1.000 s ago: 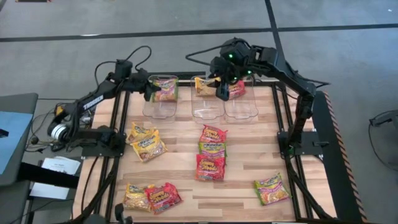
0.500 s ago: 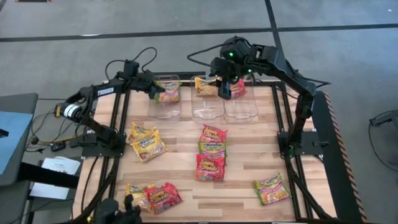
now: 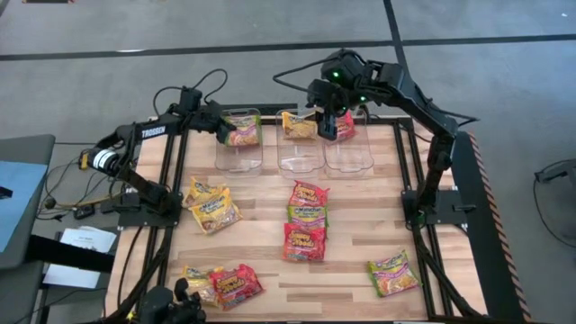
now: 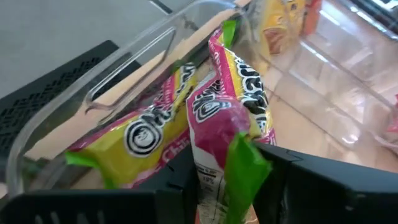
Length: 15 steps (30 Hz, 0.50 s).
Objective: Sort Maruchan noodles
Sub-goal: Put the green noodle pack into the left transparent bin
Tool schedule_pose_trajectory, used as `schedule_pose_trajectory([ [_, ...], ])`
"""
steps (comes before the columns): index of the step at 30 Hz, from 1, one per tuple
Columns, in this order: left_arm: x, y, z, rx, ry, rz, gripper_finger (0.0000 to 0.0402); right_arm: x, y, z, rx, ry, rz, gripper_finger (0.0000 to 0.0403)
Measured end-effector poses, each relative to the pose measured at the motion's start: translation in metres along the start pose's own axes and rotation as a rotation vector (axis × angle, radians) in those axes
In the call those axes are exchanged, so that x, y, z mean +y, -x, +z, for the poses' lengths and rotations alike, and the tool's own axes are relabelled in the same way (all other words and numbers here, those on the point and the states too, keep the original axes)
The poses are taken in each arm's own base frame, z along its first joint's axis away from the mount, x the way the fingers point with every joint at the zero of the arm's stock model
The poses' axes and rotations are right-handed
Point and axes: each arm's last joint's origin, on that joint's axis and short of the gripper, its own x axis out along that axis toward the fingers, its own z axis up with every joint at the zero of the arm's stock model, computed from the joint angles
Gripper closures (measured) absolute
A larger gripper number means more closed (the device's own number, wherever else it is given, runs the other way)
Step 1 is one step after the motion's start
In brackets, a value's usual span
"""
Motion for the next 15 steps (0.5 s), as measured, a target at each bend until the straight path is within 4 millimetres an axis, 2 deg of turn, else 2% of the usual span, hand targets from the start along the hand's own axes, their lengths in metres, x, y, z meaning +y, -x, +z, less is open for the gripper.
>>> schedule_pose_trajectory([
  [15,-0.0037,0.0000,-0.0038,0.054,0.085,-0.078,0.0233,-0.0059,0.0005,-0.0022,0.005,-0.013,-0.012,0.0211],
])
